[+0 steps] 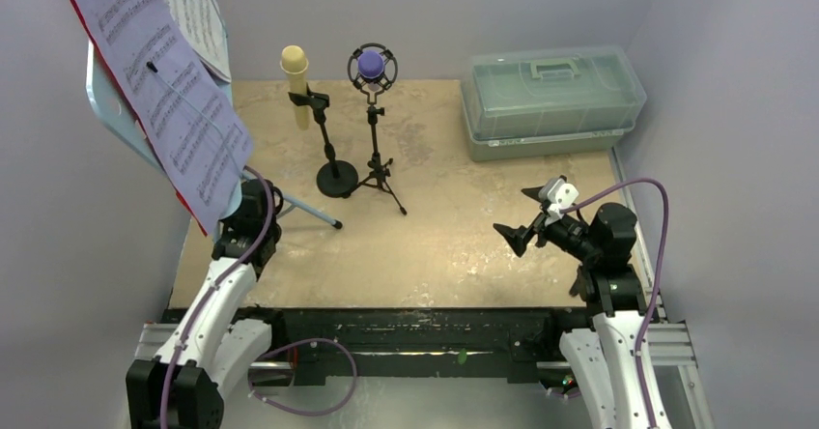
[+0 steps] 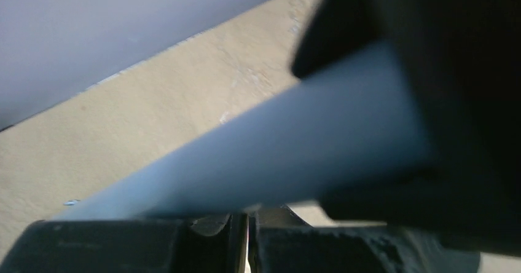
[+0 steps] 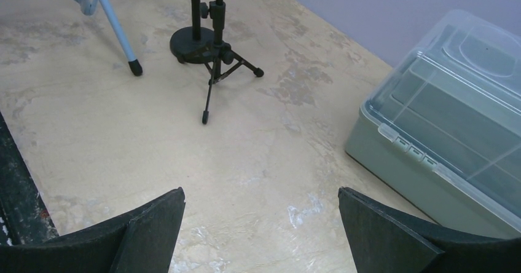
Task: Pack up the instrument practice props
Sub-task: Adjust the music stand at the center of the board, then move the microphone stand with the microphone to the center of the board, then pick up the microphone from the microphone stand.
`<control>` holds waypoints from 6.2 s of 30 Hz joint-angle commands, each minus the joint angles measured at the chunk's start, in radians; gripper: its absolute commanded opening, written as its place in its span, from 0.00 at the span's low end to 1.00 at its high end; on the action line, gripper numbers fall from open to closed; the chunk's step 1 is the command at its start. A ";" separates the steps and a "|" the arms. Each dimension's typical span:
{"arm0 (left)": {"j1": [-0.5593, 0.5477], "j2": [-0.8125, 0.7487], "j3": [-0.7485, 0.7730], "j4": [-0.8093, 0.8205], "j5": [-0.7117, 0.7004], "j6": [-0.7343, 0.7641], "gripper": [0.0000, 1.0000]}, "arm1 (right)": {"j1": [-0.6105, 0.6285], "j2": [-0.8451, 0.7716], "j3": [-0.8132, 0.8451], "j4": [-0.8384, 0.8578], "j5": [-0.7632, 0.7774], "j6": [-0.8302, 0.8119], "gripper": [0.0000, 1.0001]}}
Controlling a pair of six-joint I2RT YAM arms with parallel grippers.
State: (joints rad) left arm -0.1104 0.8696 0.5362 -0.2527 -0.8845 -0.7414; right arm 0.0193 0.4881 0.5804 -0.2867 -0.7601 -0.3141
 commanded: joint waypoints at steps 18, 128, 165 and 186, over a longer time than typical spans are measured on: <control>-0.134 -0.309 0.072 -0.316 0.594 -0.049 0.08 | -0.006 -0.013 -0.003 0.027 -0.033 -0.017 0.99; -0.976 0.721 0.278 1.269 0.555 0.721 0.00 | -0.137 0.291 0.273 -0.505 -0.303 -0.534 0.99; -0.973 0.433 0.096 0.884 0.776 0.419 0.77 | 0.131 0.768 1.129 -0.526 -0.194 -0.543 0.98; -0.973 0.427 0.072 0.878 0.774 0.399 0.76 | 0.198 0.794 1.187 -0.608 -0.152 -0.698 0.25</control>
State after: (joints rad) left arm -1.0866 1.3270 0.6231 0.6022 -0.1154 -0.3233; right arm 0.2111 1.2804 1.6791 -0.8650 -0.8631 -0.9749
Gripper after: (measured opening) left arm 0.761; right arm 0.529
